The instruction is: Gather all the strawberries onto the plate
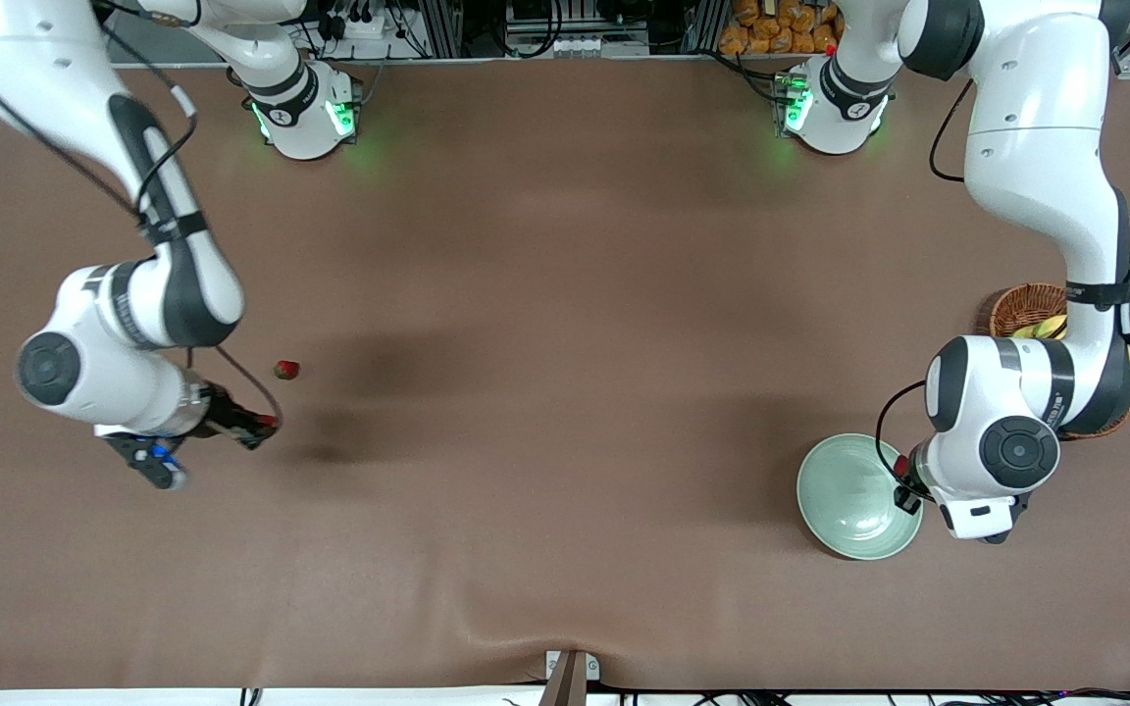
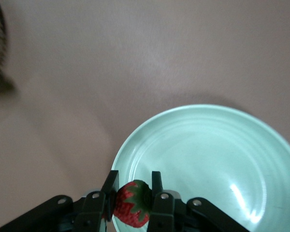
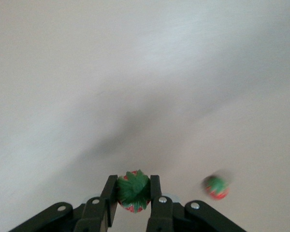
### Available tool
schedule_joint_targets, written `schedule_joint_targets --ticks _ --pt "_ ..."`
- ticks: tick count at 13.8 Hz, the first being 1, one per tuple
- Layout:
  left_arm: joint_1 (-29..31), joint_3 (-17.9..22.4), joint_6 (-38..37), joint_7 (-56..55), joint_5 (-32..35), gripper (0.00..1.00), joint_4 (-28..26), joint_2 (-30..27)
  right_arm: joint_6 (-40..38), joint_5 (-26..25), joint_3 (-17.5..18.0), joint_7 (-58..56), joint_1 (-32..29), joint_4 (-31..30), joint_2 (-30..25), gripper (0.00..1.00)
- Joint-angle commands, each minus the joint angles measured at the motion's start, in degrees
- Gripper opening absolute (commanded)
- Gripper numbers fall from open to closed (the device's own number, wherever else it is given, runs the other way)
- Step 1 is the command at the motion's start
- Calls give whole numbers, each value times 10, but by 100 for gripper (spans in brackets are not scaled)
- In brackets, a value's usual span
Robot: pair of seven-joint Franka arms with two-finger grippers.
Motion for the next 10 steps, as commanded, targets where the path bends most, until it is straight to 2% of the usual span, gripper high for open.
schedule_joint_targets --ticks 1,2,3,4,5,8,10 --pt "-13 -3 46 -4 6 0 3 26 -8 0 -2 5 64 9 -4 15" --pt "-14 -3 59 -4 6 0 3 29 -5 0 -1 2 93 9 -2 15" --pt "-15 -3 63 -4 7 16 3 29 -1 -1 -2 1 122 9 0 15" --pt "-20 -3 63 -4 9 77 4 25 1 -2 -1 1 149 10 4 15" --pt "-23 -3 63 -3 12 100 4 21 6 -2 -1 -1 177 14 9 16" --pt "-30 -16 61 -11 9 100 4 7 49 -1 -1 0 258 27 53 22" --pt "-48 -28 59 -16 8 100 4 0 128 1 -1 8 301 28 93 23"
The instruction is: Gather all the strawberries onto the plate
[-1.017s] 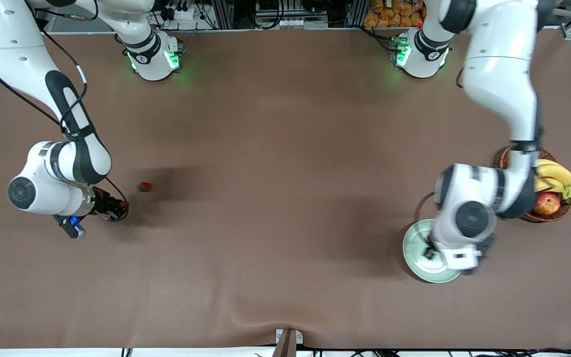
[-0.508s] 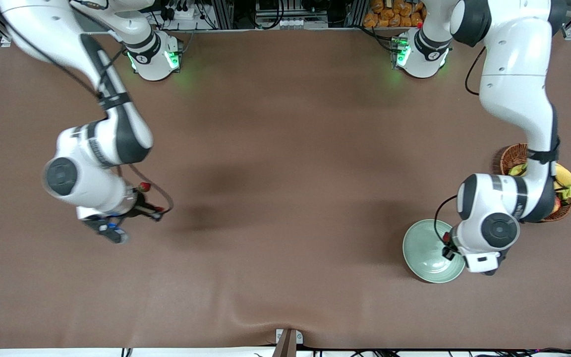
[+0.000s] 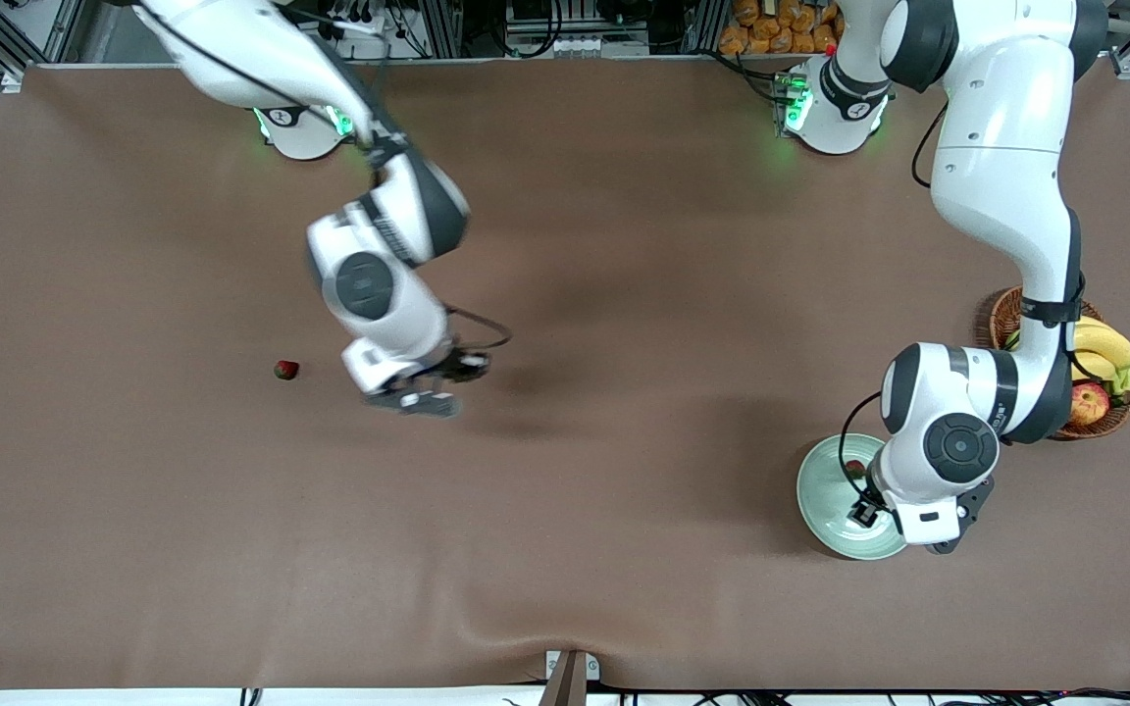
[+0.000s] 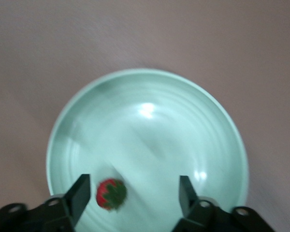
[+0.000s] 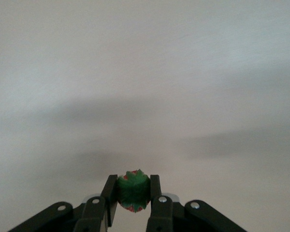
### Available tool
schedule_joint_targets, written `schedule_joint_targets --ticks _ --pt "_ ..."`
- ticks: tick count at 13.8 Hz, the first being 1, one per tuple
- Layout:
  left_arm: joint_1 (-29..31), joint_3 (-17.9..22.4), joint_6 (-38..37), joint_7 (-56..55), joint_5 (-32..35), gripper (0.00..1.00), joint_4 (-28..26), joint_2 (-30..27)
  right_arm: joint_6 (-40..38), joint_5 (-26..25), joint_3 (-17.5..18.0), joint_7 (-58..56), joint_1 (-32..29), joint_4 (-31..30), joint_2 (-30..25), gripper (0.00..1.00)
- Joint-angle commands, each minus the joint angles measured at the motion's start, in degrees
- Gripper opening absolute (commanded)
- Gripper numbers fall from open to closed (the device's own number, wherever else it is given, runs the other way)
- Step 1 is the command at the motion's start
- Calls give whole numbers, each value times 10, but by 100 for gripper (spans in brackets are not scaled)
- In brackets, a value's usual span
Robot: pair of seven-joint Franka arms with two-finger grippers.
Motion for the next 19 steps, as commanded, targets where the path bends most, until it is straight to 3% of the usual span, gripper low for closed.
schedule_joint_targets --ticks 1,3,6,10,11,15,19 --pt "-30 -7 -9 -21 7 100 -7 -16 80 11 -7 4 50 21 62 24" --pt "-54 -7 -9 -36 8 100 -7 -15 98 17 -8 -2 62 21 76 27" --pt "-75 -7 -9 -54 12 100 -6 -15 100 14 -8 -4 72 20 99 39" --pt "-107 -7 -9 -55 11 100 -6 -15 89 17 -8 -5 56 15 77 80" --pt "-120 -8 -9 -56 9 100 -6 -15 71 17 -9 -5 41 15 58 97" --pt "-200 -8 -8 -93 7 100 -5 -8 -24 10 -12 -67 -58 14 -12 100" --pt "-292 -9 10 -94 7 100 -3 2 -133 9 -12 -158 -154 9 -47 100"
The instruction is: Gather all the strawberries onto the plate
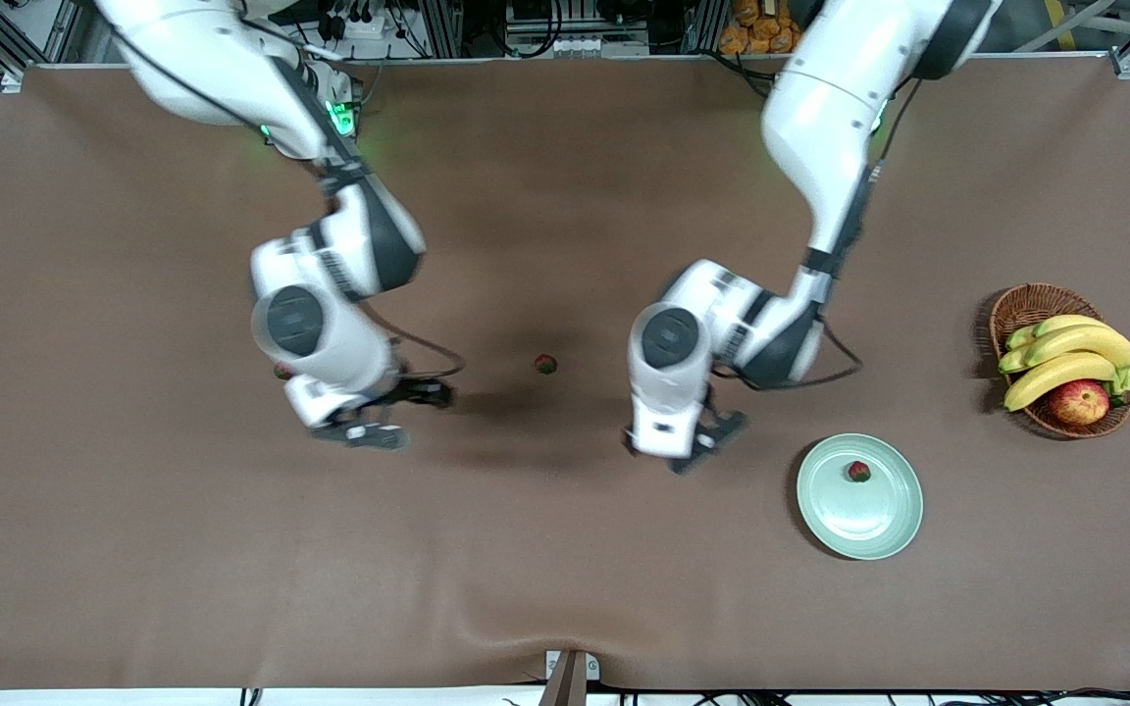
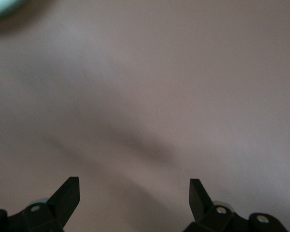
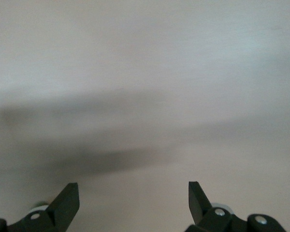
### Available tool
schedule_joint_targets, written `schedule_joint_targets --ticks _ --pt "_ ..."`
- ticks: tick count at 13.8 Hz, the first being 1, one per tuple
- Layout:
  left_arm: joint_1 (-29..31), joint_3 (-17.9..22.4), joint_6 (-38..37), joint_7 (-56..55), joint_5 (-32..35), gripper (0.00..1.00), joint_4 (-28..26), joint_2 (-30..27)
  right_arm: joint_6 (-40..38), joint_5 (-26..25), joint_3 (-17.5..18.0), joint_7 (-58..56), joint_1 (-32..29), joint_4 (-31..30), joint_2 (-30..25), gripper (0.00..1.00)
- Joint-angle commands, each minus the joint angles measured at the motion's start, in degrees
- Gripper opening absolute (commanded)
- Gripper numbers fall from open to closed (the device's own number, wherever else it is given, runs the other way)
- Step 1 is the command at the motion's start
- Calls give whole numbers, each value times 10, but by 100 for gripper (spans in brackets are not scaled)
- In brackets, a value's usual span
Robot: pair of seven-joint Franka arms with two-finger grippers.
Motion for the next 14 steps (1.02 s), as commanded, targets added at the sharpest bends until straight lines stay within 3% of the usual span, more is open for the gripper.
schedule_joint_targets --ticks 1,6,9,11,14 --pt "-59 6 43 -7 7 100 -2 6 -37 2 10 -100 -64 -39 -29 100" --pt "-113 -5 124 24 7 100 -3 24 -29 0 5 -265 -158 -121 -65 100" --pt "-112 -23 125 61 4 100 -5 31 31 0 -21 -326 -165 -177 -65 100" --pt "-110 -35 125 72 3 100 -12 40 110 0 -21 -328 -165 -235 -65 100" --pt "-110 -38 125 81 4 100 -16 49 138 1 -21 -328 -174 -275 -58 100"
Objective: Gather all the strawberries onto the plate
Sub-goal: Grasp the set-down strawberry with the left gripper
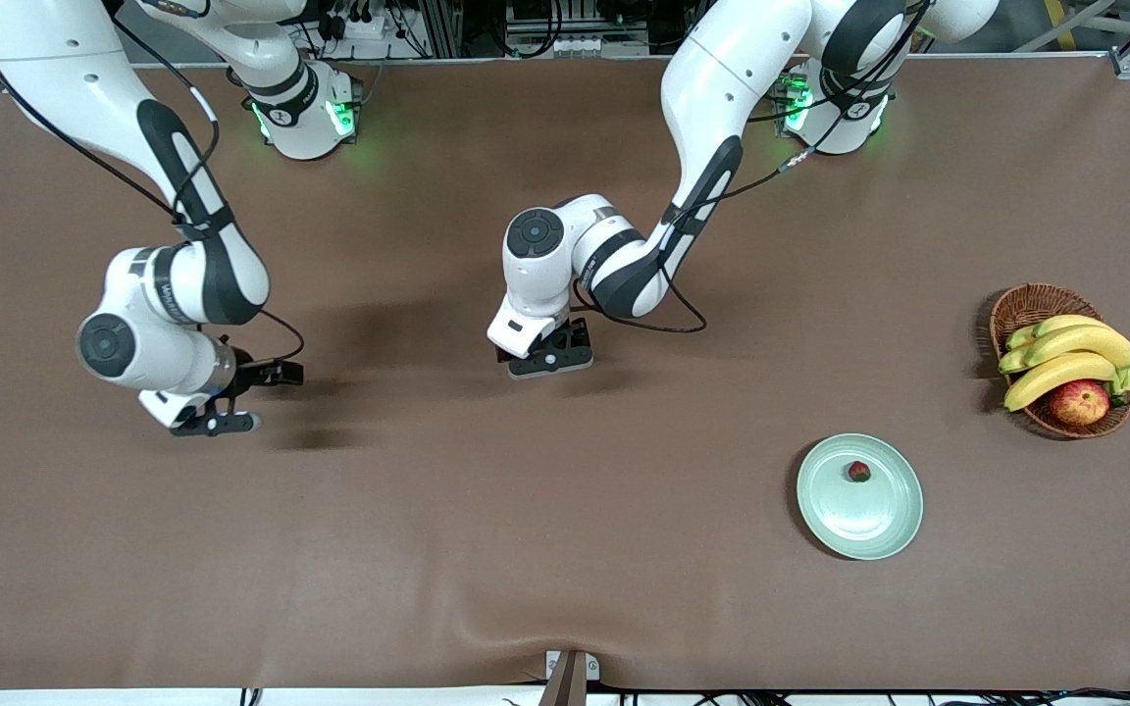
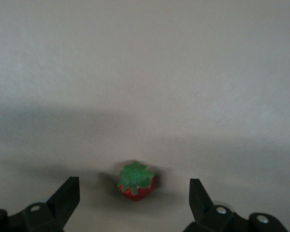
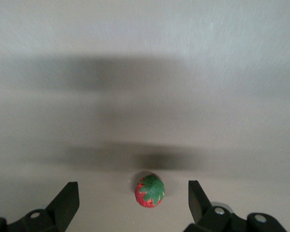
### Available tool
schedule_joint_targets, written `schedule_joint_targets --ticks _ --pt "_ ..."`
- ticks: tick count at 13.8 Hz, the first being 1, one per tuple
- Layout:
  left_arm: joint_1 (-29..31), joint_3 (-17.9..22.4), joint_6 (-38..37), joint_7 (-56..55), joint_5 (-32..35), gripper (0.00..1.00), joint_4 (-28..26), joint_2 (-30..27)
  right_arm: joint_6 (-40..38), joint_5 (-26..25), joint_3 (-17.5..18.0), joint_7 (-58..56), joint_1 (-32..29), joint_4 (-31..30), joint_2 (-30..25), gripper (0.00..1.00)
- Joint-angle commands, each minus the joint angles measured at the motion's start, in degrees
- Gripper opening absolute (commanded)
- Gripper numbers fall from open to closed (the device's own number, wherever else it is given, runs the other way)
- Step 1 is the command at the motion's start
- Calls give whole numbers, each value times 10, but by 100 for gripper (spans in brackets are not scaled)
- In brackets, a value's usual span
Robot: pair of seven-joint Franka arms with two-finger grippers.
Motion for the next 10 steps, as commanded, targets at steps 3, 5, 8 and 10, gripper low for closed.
schedule_joint_targets --ticks 3,5,8,10 --pt "5 -5 10 13 4 100 -3 5 15 1 3 -10 -11 -41 -16 100" --pt "6 -4 10 14 7 100 -2 7 15 1 3 -10 -12 -41 -9 96" --pt "6 -4 11 14 7 100 -2 11 15 1 2 -9 -19 -41 -1 90" --pt "6 -5 11 5 3 1 -1 10 18 2 2 -9 -19 -40 6 83"
